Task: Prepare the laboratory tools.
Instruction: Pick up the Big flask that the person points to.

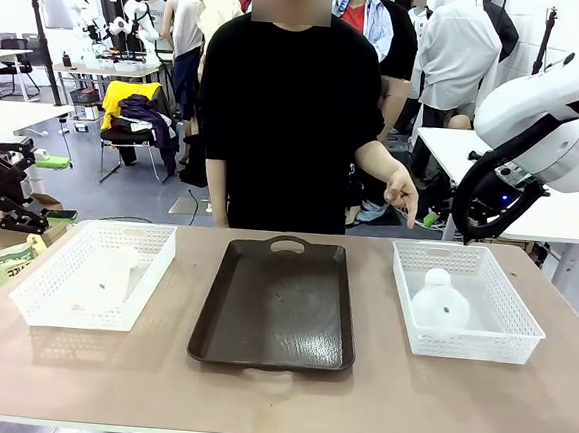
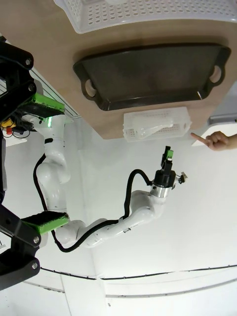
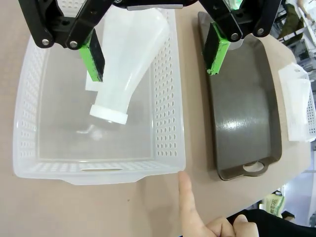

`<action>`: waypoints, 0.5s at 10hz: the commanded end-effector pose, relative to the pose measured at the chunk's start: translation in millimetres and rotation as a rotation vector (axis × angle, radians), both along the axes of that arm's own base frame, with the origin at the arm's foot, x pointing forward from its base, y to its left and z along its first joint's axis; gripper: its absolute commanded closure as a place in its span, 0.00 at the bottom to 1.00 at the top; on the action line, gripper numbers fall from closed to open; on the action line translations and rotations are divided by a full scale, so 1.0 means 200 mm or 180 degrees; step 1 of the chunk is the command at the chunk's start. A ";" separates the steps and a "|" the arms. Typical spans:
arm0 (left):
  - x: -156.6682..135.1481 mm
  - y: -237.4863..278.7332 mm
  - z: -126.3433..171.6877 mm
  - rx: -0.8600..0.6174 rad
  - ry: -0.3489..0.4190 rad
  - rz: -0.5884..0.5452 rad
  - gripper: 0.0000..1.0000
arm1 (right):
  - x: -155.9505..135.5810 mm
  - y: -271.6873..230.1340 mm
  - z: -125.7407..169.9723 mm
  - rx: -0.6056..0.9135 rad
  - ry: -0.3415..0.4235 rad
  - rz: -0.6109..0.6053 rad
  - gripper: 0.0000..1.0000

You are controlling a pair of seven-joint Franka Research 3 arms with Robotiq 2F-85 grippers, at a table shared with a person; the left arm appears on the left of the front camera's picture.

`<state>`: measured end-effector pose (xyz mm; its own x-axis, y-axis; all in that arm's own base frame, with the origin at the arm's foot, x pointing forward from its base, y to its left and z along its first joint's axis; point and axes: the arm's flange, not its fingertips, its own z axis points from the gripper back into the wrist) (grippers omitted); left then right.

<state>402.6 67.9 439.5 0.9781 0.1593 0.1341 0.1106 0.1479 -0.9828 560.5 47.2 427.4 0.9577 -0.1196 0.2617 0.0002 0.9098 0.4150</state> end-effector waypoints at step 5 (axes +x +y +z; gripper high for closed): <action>0.00 0.01 0.00 0.0002 -0.0049 0.0002 0.00 | -0.06 0.01 0.08 -0.0728 0.0239 -0.0571 0.00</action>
